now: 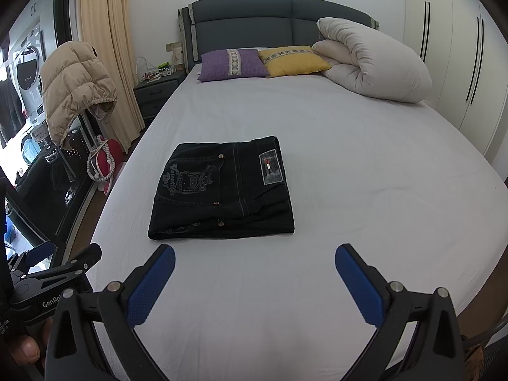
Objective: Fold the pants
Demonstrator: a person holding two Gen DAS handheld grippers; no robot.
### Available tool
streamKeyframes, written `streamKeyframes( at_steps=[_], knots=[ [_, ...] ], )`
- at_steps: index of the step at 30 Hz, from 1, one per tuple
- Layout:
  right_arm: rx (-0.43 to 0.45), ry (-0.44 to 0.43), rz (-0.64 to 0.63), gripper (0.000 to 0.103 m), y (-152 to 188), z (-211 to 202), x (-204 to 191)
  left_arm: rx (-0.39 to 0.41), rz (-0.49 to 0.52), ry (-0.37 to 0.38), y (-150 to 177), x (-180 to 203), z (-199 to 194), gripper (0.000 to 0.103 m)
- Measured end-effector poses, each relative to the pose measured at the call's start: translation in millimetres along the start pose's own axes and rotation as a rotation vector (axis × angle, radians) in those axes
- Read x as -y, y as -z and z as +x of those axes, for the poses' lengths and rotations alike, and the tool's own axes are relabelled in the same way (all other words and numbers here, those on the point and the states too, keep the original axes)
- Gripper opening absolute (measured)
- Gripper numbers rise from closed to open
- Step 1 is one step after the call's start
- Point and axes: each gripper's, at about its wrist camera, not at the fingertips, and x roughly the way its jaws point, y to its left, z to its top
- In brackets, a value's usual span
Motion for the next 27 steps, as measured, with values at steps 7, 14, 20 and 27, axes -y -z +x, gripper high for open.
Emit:
streamKeyframes(
  at_steps=[7,14,20,27],
  knots=[
    [-0.002,0.0,-0.002,0.103,1.4,0.6,-0.9,0.0,-0.001,-0.004,0.9,0.6,-0.3,0.103],
    [-0.005,-0.002,-0.004,0.103,3.1,1.7,-2.3,0.001,-0.001,-0.005,1.6,0.7,-0.8,0.103],
    [-0.008,-0.002,-0.005,0.103,5.4,3.2,-3.6,0.0,0.0,-0.005,1.7,0.7,-1.0,0.103],
    [-0.009,-0.002,-0.005,0.103,5.3,3.0,-3.8,0.0,-0.002,-0.006,2.2,1.2,-1.0,0.103]
  ],
)
